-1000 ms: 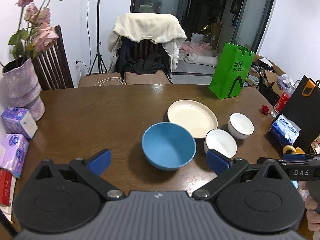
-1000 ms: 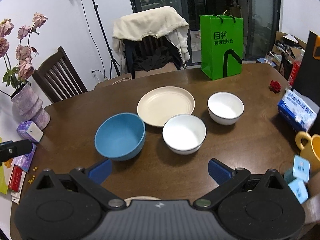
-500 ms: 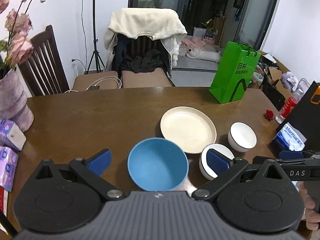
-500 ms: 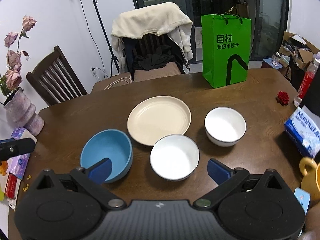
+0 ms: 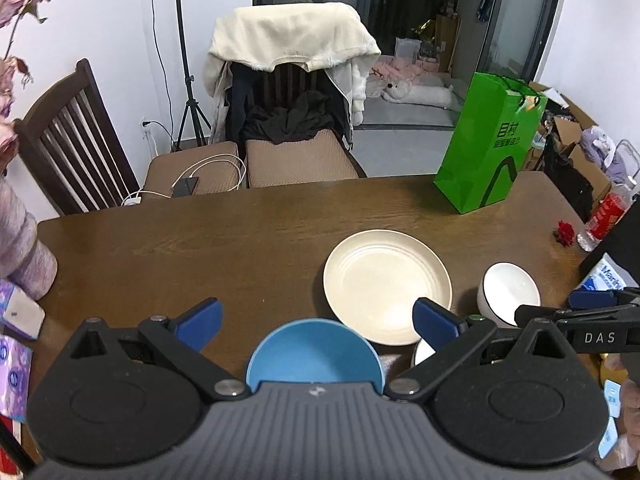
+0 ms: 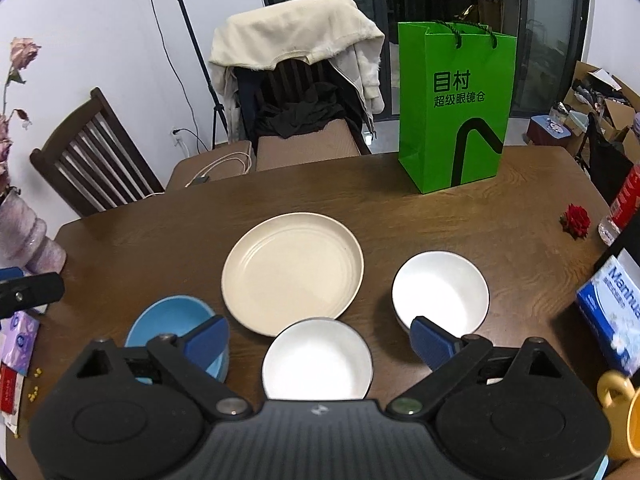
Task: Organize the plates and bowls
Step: 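Move both tools past the blue bowl toward the third cream plate, then close the right gripper on the cream plate rim while the left gripper also closes on it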
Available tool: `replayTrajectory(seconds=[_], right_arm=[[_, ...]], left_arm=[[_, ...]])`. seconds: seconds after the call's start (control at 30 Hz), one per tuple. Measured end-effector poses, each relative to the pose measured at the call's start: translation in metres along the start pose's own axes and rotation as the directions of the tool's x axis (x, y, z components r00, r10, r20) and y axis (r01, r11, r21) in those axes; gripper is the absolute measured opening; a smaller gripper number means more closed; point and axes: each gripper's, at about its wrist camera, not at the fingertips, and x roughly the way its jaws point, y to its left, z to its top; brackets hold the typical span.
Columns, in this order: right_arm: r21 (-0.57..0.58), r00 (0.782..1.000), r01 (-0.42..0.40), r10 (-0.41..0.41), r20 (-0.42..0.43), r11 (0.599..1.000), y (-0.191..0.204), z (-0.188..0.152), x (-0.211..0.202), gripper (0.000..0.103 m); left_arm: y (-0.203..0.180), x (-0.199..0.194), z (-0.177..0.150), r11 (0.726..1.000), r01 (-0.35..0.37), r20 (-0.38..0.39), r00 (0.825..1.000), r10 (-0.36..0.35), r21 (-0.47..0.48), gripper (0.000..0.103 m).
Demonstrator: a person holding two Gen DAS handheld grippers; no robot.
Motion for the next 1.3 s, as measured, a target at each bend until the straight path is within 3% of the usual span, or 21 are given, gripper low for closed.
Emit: replayTrajectory(seconds=[0.47, 0.87, 1.1, 1.3], right_arm=[[-0.001, 0.996, 0.027, -0.027, -0.086, 1.000, -0.019, 0.045, 0.078, 0.093], [0.026, 0.989, 0.026, -0.022, -0.149, 0.999, -0.030, 0.047, 0.143, 0.079], [0.029, 0.984, 0.040, -0.034, -0.175, 0.999, -0.029, 0.048, 0.172, 0.066], [0.040, 0.978, 0.057, -0.047, -0.202, 0.998, -0.030, 0.045, 0.194, 0.056]], left_arm=[[-0.005, 0.086, 0.036, 0.999, -0.032, -0.102, 0.994, 0.034, 0.020, 0.103], [-0.003, 0.174, 0.031, 0.998, -0.068, -0.219, 0.974, 0.064, -0.008, 0.099], [-0.001, 0.209, 0.029, 0.995, -0.087, -0.251, 0.965, 0.074, -0.044, 0.089], [0.000, 0.233, 0.023, 0.994, -0.092, -0.283, 0.957, 0.071, -0.061, 0.074]])
